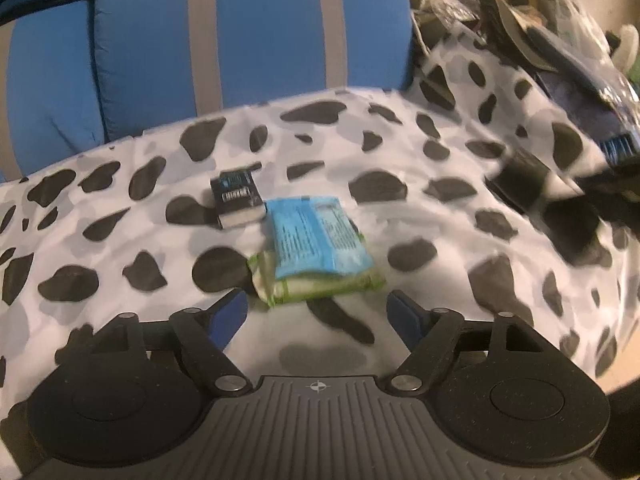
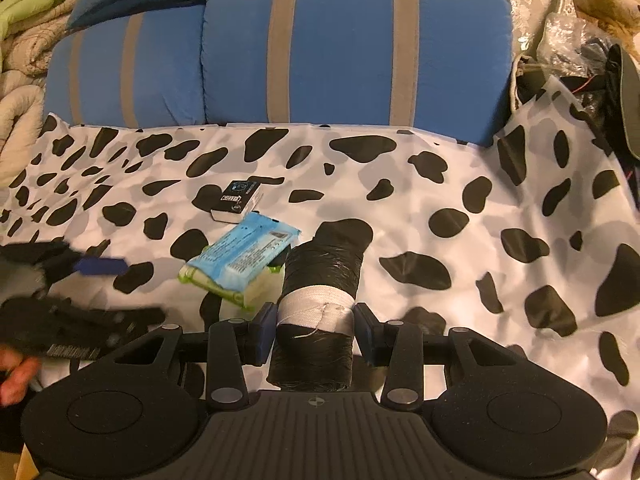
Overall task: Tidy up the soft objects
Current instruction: 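Grasp the blue wipes packet with the left gripper while the right holds the roll, then lift the blue wipes packet off the bed with the left gripper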
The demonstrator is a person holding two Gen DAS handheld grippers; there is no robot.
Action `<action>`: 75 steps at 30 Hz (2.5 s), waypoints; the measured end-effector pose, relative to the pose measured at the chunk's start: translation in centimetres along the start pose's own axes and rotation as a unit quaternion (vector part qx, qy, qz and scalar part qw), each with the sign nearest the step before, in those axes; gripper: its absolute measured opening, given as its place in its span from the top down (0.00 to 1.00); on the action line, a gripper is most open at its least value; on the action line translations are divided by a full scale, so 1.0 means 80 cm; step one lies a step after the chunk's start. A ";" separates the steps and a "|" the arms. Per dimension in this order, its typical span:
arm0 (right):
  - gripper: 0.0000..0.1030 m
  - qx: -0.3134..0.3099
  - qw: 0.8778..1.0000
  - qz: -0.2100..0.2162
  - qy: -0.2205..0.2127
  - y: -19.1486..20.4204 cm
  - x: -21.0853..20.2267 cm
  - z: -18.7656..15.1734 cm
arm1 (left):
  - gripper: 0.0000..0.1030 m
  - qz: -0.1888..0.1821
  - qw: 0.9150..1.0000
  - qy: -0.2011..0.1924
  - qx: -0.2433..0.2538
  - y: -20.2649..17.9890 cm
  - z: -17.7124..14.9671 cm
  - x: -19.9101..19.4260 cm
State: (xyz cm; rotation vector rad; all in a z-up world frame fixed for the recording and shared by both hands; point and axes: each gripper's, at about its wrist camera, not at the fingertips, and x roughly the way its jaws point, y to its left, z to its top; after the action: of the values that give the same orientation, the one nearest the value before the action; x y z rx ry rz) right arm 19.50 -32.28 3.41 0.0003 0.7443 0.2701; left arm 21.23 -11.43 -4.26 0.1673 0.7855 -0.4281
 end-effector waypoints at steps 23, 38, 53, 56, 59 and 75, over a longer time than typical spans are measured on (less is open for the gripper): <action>0.57 0.013 0.999 0.026 0.017 -0.019 -0.018 -0.018 | 0.18 0.006 0.998 0.049 -0.048 0.006 0.044 0.115; 0.57 0.013 0.999 0.028 0.020 -0.018 -0.016 -0.019 | 0.18 0.013 0.998 0.059 -0.026 -0.010 0.047 0.131; 0.57 0.011 0.999 0.028 0.020 -0.016 -0.014 -0.019 | 0.34 0.004 0.997 0.063 -0.041 0.002 0.049 0.104; 0.57 0.009 0.999 0.028 0.020 -0.014 -0.012 -0.018 | 0.35 -0.001 0.999 0.044 -0.029 -0.001 0.049 0.087; 0.57 0.004 0.999 0.028 0.022 -0.011 -0.010 -0.018 | 0.35 -0.009 1.000 0.024 -0.018 -0.002 0.050 0.067; 0.57 -0.005 0.999 0.028 0.036 0.023 0.004 -0.015 | 0.35 -0.010 0.999 -0.022 -0.023 0.022 0.030 -0.026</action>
State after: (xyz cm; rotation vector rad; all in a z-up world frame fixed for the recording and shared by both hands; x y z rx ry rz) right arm 18.46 -30.51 2.45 0.0025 0.8157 0.3278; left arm 22.24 -9.93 -1.13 0.1071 0.7530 -0.4311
